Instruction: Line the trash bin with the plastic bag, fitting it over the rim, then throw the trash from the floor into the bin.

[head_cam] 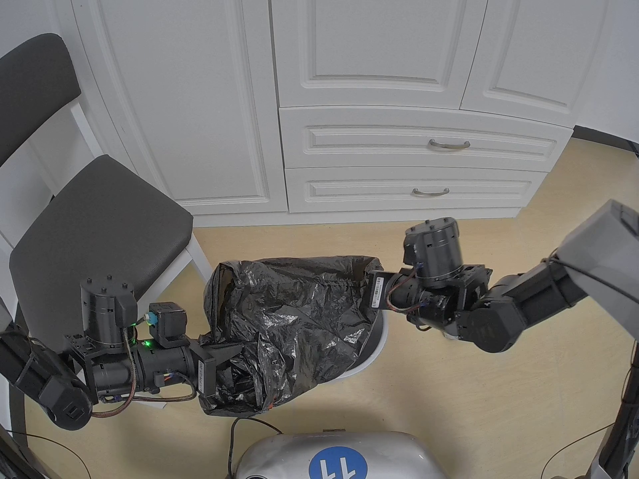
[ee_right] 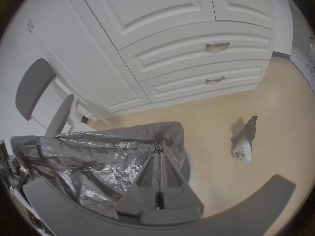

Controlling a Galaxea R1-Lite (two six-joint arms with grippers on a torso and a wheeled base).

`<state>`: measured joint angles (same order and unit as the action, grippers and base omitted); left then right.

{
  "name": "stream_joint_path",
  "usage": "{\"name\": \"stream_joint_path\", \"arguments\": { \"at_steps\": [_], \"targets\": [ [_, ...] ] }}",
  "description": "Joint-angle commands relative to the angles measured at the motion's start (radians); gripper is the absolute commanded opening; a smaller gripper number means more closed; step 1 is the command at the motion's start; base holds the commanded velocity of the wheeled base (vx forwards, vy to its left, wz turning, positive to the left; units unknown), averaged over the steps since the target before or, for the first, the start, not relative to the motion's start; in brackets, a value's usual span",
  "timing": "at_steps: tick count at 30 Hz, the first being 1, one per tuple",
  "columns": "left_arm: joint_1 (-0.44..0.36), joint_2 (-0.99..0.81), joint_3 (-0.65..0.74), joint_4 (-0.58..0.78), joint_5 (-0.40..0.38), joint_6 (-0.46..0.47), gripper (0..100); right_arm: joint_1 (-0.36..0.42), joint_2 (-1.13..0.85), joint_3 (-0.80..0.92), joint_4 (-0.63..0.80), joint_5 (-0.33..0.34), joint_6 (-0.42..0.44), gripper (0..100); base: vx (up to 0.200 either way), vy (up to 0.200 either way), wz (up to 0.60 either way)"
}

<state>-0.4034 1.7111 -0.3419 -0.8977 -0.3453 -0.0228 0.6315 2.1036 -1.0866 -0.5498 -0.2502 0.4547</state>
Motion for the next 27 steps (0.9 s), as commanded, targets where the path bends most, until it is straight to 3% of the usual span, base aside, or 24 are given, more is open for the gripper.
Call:
{"name": "stream_joint_path", "arguments": {
  "at_steps": [1,4,5,12,22,27],
  "targets": [
    [0.002,-0.008,0.001,0.014,0.000,0.000,0,-0.012,0.185,-0.095,0.001,-0.001,0.035,0,0.000,0.000,0.00],
    [-0.006,-0.007,0.001,0.016,0.000,0.001,0,-0.007,0.312,-0.170,-0.013,-0.014,0.059,0,0.000,0.000,0.00],
    [-0.008,-0.001,0.001,0.014,0.000,0.001,0,-0.003,0.374,-0.222,-0.012,-0.017,0.110,0,0.000,0.000,0.00],
    [-0.015,0.025,-0.005,0.014,0.000,0.001,0,0.007,0.431,-0.286,-0.002,0.014,0.222,0,0.000,0.000,0.00],
    [-0.054,0.122,-0.035,-0.030,0.006,-0.014,0,0.027,0.483,-0.302,-0.013,0.037,0.229,0,0.000,0.000,0.00],
    [-0.077,0.145,-0.040,-0.113,0.011,-0.080,0,-0.004,0.417,-0.289,-0.004,0.037,0.228,0,0.000,0.000,0.00]
  ]
}}
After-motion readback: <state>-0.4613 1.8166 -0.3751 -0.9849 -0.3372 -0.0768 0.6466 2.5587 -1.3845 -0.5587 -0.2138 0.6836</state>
